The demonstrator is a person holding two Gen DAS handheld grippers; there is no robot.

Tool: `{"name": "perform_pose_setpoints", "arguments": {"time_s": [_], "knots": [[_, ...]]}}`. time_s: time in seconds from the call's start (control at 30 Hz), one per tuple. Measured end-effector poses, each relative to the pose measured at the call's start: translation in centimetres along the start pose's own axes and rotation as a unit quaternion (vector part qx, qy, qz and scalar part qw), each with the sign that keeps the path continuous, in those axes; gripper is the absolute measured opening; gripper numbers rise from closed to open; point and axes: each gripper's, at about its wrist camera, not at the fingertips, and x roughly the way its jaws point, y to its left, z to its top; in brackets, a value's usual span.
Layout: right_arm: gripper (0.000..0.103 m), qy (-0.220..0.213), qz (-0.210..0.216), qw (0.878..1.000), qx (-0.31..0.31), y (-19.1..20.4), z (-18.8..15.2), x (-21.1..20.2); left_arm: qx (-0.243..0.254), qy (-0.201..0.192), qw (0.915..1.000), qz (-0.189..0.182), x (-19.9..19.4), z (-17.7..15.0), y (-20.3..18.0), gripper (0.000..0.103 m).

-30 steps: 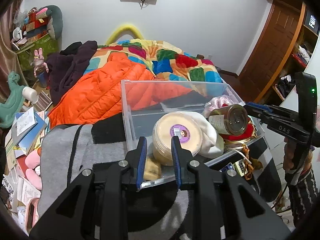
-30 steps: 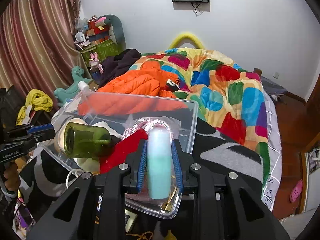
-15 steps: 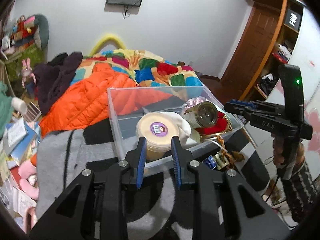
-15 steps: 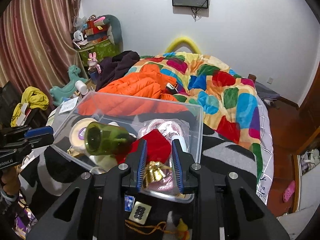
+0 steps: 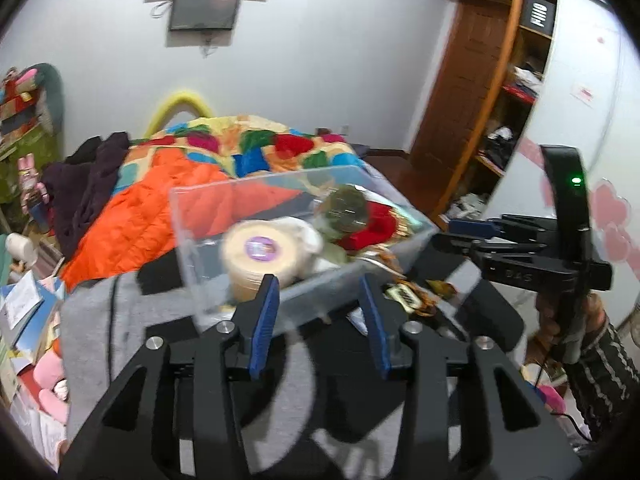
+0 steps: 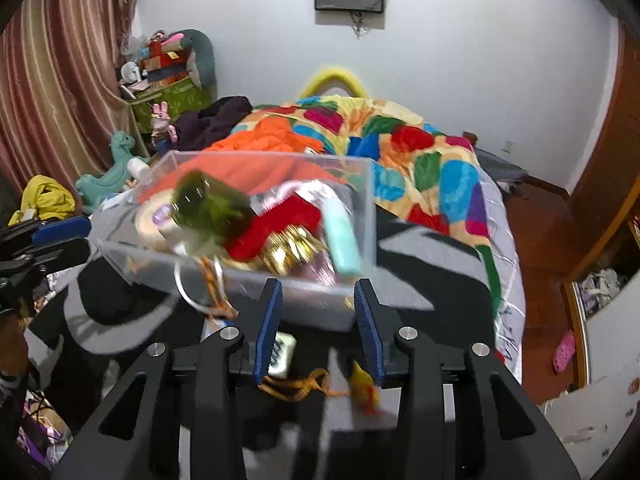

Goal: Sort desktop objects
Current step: 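Grasp the blue card box with the left tool while the right grasps the yellow gourd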

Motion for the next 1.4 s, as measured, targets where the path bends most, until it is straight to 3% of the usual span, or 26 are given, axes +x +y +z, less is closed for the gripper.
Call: {"name": "perform_pose_setpoints", "arguments": {"time_s": [0.13,0.3,0.6,0.83,1.03,1.2,1.4], "knots": [[0.036,0.004,-0.006,1.000,0.007,-1.6,-1.6,-0.4,0.011,0.007,0.9999,-0.008,1.0,-0.7,-2.4,0.049],[0.036,0.016,-0.003,1.000,-0.006,-3.1,-3.3,0.2,0.015,0.050,0.9986,-0.008,4.1,-1.6,-4.8,0.049],[0.037,0.046,0.061,0.997,-0.002,-5.1,-5.8,3.5,-0.006,0.112,0.9915,0.066,8.3,-3.4,-5.5,0.051],[0.036,0.042,0.106,0.993,0.033,-6.2,-7.0,5.2,0.023,0.156,0.9845,0.076,11.6,-3.1,-6.7,0.054],[0.035,0.027,0.088,0.996,0.014,-5.0,-7.1,4.6,0.030,0.157,0.9845,0.072,12.9,-2.5,-7.0,0.059],[0.032,0.025,0.102,0.995,0.003,-3.8,-7.3,4.5,0.015,0.141,0.9873,0.072,13.3,-2.1,-7.1,0.060],[0.021,0.026,0.109,0.994,0.008,-3.5,-7.4,4.4,0.019,0.124,0.9880,0.090,14.0,-2.2,-7.8,0.060]]}}
